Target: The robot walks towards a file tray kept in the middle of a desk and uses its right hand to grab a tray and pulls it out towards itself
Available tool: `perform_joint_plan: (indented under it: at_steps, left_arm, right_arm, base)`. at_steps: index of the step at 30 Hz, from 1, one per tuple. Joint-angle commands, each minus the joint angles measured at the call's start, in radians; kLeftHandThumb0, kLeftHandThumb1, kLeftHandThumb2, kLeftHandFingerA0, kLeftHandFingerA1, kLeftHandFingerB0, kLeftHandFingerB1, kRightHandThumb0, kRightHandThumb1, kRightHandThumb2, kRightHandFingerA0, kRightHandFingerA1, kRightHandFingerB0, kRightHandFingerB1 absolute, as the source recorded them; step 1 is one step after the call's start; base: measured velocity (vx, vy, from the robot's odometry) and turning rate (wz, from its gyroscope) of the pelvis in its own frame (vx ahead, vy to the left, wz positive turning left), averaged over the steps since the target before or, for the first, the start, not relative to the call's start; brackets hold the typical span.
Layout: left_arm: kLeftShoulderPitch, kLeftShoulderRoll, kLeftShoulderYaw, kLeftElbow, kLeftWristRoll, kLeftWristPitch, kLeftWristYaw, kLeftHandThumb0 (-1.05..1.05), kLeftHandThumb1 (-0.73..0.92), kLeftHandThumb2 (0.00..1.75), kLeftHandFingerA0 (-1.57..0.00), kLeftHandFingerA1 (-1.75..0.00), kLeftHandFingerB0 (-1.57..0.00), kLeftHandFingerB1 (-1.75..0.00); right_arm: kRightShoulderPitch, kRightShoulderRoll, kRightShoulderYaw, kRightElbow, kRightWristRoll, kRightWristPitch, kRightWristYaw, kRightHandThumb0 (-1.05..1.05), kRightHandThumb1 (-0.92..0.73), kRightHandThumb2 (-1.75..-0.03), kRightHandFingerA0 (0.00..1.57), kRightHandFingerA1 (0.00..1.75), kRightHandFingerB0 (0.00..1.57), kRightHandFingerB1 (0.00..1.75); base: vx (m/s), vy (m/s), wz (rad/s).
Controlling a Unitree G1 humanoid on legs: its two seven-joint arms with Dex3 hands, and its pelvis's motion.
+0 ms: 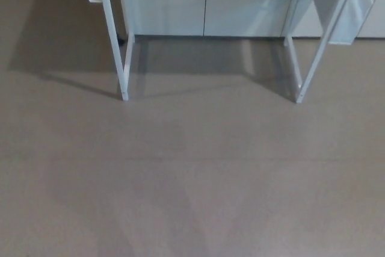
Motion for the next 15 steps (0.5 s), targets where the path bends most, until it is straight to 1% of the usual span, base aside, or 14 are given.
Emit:
perform_joint_plan:
  at_steps: [1, 2, 3, 4, 5, 6, 7, 8, 9, 10, 12, 15]
  left_arm:
    - [0.0, 0.017, -0.001, 0.012, 0.017, -0.055, 0.004, -0.29, 0.43, 0.61, -0.44, -0.45, -0.36, -0.4]
    - [0.005, 0.016, -0.001, 0.002, 0.016, -0.05, 0.003, -0.3, 0.42, 0.61, -0.44, -0.45, -0.36, -0.4]
    - [0.013, 0.016, -0.003, -0.013, 0.019, -0.05, 0.004, -0.24, 0.47, 0.54, -0.48, -0.41, -0.38, -0.35]
    - [0.02, 0.016, -0.004, -0.028, 0.017, -0.046, 0.002, -0.31, 0.41, 0.61, -0.43, -0.46, -0.36, -0.41]
    - [0.018, 0.017, -0.005, -0.022, 0.019, -0.052, 0.0, -0.23, 0.47, 0.54, -0.47, -0.41, -0.37, -0.36]
    - [0.017, 0.018, -0.005, -0.021, 0.02, -0.05, 0.003, -0.29, 0.42, 0.6, -0.43, -0.45, -0.36, -0.41]
    - [0.018, 0.018, -0.006, -0.026, 0.022, -0.047, 0.008, -0.3, 0.42, 0.61, -0.44, -0.45, -0.36, -0.41]
    - [0.016, 0.022, -0.009, -0.021, 0.027, -0.056, 0.009, -0.23, 0.48, 0.54, -0.48, -0.41, -0.38, -0.36]
    - [0.016, 0.019, -0.005, -0.021, 0.019, -0.056, 0.003, -0.21, 0.48, 0.54, -0.48, -0.41, -0.38, -0.36]
    - [0.018, 0.02, -0.004, -0.024, 0.017, -0.057, 0.001, -0.22, 0.47, 0.54, -0.48, -0.42, -0.38, -0.36]
    - [0.01, 0.024, -0.004, -0.023, 0.018, -0.057, 0.001, -0.25, 0.47, 0.54, -0.48, -0.41, -0.38, -0.36]
    - [-0.009, 0.026, -0.009, -0.019, 0.027, -0.051, 0.014, -0.24, 0.48, 0.54, -0.49, -0.42, -0.38, -0.36]
  right_arm:
    - [0.001, -0.011, 0.002, 0.004, -0.014, -0.033, -0.023, -0.23, -0.58, -0.57, 0.55, 0.58, 0.44, 0.48]
    - [0.006, -0.012, 0.003, 0.0, -0.012, -0.038, -0.019, -0.23, -0.58, -0.57, 0.55, 0.6, 0.44, 0.49]
    - [0.006, -0.011, 0.003, 0.001, -0.008, -0.038, -0.017, -0.23, -0.58, -0.57, 0.54, 0.61, 0.44, 0.49]
    - [0.004, -0.011, 0.002, 0.003, -0.005, -0.038, -0.014, -0.22, -0.58, -0.57, 0.54, 0.61, 0.43, 0.49]
    - [0.003, -0.01, 0.003, 0.003, -0.004, -0.039, -0.014, -0.22, -0.58, -0.57, 0.54, 0.62, 0.42, 0.49]
    - [0.002, -0.011, 0.004, 0.006, -0.006, -0.042, -0.014, -0.23, -0.58, -0.57, 0.54, 0.62, 0.42, 0.49]
    - [-0.001, -0.011, 0.004, 0.011, -0.007, -0.046, -0.015, -0.23, -0.58, -0.57, 0.53, 0.61, 0.41, 0.49]
    - [-0.001, -0.01, 0.006, 0.008, -0.01, -0.043, -0.02, -0.3, -0.5, -0.7, 0.51, 0.64, 0.38, 0.53]
    - [0.002, -0.009, 0.008, 0.0, -0.014, -0.039, -0.027, -0.3, -0.5, -0.7, 0.51, 0.64, 0.37, 0.53]
    - [0.0, -0.008, 0.009, 0.001, -0.013, -0.04, -0.028, -0.24, -0.58, -0.57, 0.55, 0.62, 0.4, 0.48]
    - [-0.007, -0.01, 0.014, -0.001, -0.018, -0.039, -0.034, -0.25, -0.58, -0.57, 0.56, 0.6, 0.41, 0.47]
    - [-0.018, -0.012, 0.012, -0.006, -0.009, -0.024, -0.035, -0.24, -0.58, -0.57, 0.54, 0.6, 0.41, 0.47]
  base:
    - [0.15, -0.055, 0.08]
    - [0.11, -0.106, 0.08]
    - [0.19, -0.146, 0.0]
    - [0.19, -0.184, 0.04]
    - [0.2, -0.219, 0.12]
    - [0.23, -0.224, 0.14]
    - [0.24, -0.242, 0.07]
    - [0.29, -0.352, -0.02]
    - [0.28, -0.31, 0.42]
    - [0.26, -0.304, 0.18]
    - [0.17, -0.219, -0.1]
    - [0.15, -0.11, -0.04]
